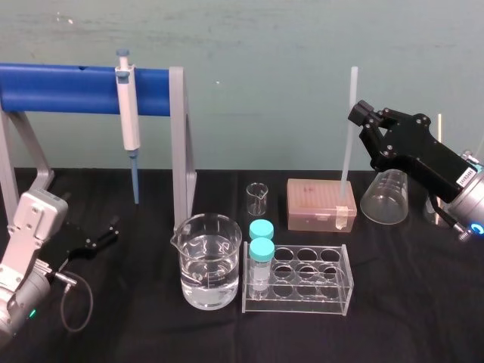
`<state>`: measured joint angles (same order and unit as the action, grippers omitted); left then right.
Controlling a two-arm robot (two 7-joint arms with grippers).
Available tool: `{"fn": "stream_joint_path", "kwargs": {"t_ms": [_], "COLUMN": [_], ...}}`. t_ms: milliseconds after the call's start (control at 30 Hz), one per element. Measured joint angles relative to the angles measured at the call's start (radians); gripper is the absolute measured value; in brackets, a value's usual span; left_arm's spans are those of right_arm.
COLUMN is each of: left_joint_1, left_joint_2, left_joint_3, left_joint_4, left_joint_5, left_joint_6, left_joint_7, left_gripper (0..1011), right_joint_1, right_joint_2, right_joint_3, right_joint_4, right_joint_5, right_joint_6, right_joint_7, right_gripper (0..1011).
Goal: Pick up the stirring rod with one hand, then place it down.
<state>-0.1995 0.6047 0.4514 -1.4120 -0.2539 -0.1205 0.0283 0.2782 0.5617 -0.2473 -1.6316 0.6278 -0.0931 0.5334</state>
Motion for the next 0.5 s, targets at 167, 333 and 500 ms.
{"fn": "stream_joint_path", "kwargs": {"t_ms": [167, 333, 500], "left_joint_1": [0.0, 0.0, 0.0], "left_joint_2": [0.0, 0.0, 0.0], "left_joint_3": [0.0, 0.0, 0.0], "left_joint_4": [0.0, 0.0, 0.0], "left_joint_5": [0.0, 0.0, 0.0], "left_joint_6": [0.0, 0.0, 0.0], "left_joint_7": [0.0, 0.0, 0.0], "left_gripper": [1000, 1000, 1000], "right_joint_1": [0.001, 0.003, 0.005], "right_joint_2": [-0.001, 0.0, 0.001], "right_joint_3": [0.0, 0.0, 0.0], "right_joint_4": [0.005, 0.009, 0.014], "right_joint_5": [0.0, 0.0, 0.0], "right_joint_6": [-0.001, -0.001, -0.001], "right_joint_7": [0.001, 0.003, 0.008], "right_gripper": [40, 40, 39]}}
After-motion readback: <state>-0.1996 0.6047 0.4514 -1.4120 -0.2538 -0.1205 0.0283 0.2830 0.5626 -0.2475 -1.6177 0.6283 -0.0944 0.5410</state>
